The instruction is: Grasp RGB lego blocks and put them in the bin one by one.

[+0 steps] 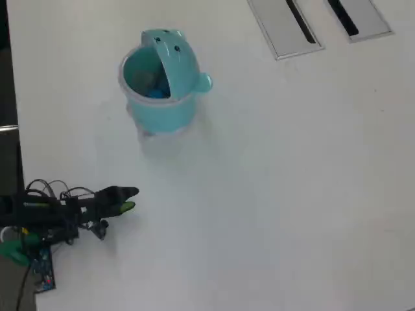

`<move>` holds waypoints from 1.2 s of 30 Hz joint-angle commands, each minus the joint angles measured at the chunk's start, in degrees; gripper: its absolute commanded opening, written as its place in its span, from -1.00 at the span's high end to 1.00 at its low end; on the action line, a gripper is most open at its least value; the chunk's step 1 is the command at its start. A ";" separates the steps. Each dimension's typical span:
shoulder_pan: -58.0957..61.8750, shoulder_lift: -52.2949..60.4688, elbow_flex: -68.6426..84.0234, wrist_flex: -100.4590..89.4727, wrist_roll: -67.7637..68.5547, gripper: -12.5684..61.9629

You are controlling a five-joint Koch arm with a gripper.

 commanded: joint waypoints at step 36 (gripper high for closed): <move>-0.70 2.90 4.57 18.19 2.81 -0.27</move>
